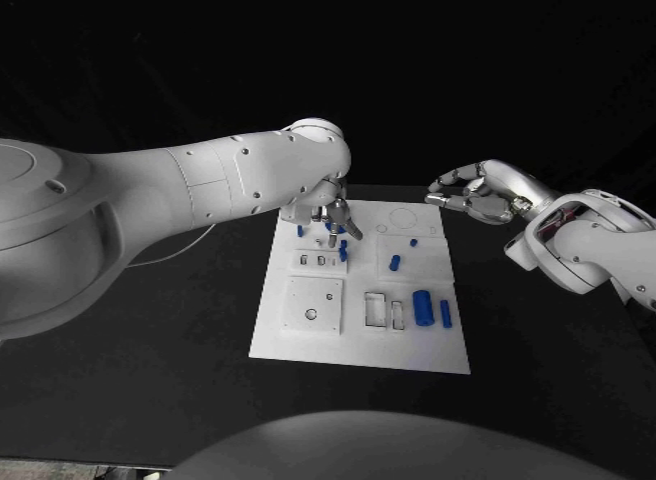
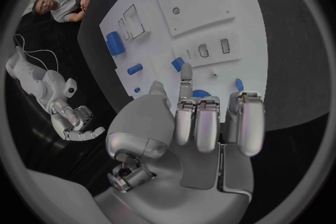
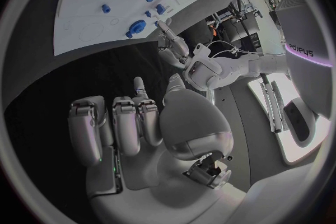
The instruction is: Assemble the parts on the task board
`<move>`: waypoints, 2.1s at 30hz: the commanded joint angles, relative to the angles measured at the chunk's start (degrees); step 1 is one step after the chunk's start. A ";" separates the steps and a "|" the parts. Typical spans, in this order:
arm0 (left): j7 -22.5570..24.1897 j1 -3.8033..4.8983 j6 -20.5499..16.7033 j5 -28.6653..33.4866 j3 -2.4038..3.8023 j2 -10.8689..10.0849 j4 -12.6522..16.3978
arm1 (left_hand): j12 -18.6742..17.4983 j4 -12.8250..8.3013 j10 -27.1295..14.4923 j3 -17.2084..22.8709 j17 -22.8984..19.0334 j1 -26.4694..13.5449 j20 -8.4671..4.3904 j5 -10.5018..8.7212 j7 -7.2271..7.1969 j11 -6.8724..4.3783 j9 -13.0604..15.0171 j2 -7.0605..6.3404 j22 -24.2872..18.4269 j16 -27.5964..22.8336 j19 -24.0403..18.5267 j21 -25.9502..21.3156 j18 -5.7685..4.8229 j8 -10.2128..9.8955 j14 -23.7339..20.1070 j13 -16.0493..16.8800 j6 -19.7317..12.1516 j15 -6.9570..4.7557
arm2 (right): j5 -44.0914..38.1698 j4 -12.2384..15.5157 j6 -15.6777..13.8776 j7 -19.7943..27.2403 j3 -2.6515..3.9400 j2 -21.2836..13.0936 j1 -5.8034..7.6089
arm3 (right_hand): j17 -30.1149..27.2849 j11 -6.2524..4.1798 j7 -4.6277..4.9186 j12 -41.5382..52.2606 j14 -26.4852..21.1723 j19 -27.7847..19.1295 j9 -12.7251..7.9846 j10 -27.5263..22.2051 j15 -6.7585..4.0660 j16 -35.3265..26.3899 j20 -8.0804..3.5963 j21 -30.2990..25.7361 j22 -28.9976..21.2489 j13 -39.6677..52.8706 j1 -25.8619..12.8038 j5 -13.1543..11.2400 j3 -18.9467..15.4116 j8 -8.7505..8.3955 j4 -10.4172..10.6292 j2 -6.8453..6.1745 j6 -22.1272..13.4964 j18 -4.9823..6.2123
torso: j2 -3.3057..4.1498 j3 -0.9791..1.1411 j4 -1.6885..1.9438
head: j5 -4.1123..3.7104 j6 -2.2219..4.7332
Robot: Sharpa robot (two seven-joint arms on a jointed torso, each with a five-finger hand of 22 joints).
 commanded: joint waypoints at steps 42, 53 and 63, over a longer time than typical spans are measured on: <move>-6.42 -2.58 -1.11 0.16 0.03 1.62 -2.59 | 0.14 0.46 6.06 1.18 15.06 -0.10 -0.37 -0.17 0.50 -0.07 2.10 -1.09 9.48 0.14 -0.06 -1.17 0.88 -0.85 6.04 15.03 -2.75 -0.14 | -1.57 -0.01 2.17 -1.28 -0.04 0.18 -0.05 | 15.07 0.33 -0.16 -0.01 6.08 5.62 -0.49 6.02 0.21 0.20 0.27 -0.21 14.88 14.94 0.56 4.36 -1.05 0.22 0.13 1.44 0.77 -0.64 | -0.12 -0.02 0.09 | 0.09 -0.01; -6.43 -2.67 -0.21 0.50 0.02 2.20 -3.43 | 0.14 0.13 6.06 2.16 15.06 0.45 -0.30 -0.47 0.43 -0.12 3.29 -1.18 9.55 0.14 0.04 -1.27 0.89 -1.19 6.04 15.03 -2.86 -0.21 | -1.57 0.12 2.35 -1.52 -0.06 0.16 -0.06 | 15.07 0.33 -0.16 -0.01 6.08 5.53 -0.50 6.02 0.21 0.20 0.27 -0.30 14.84 14.94 0.40 4.15 -1.17 0.24 0.11 1.53 0.83 -0.61 | -0.13 -0.01 0.15 | 0.05 -0.01; -6.43 -2.74 0.60 0.55 0.00 2.82 -3.95 | 0.14 0.36 6.06 2.61 15.06 0.04 -0.30 -2.18 0.34 -0.15 4.27 -1.30 9.84 0.14 0.37 -1.16 0.81 -1.43 6.04 15.03 -2.79 -0.28 | -1.57 0.26 2.37 -1.30 -0.07 0.29 -0.06 | 15.07 0.34 -0.16 -0.01 6.08 5.50 -0.50 6.02 0.21 0.20 0.27 -0.34 14.82 14.94 0.38 4.14 -1.17 0.27 0.09 1.62 0.89 -0.59 | -0.15 -0.02 0.06 | 0.07 -0.01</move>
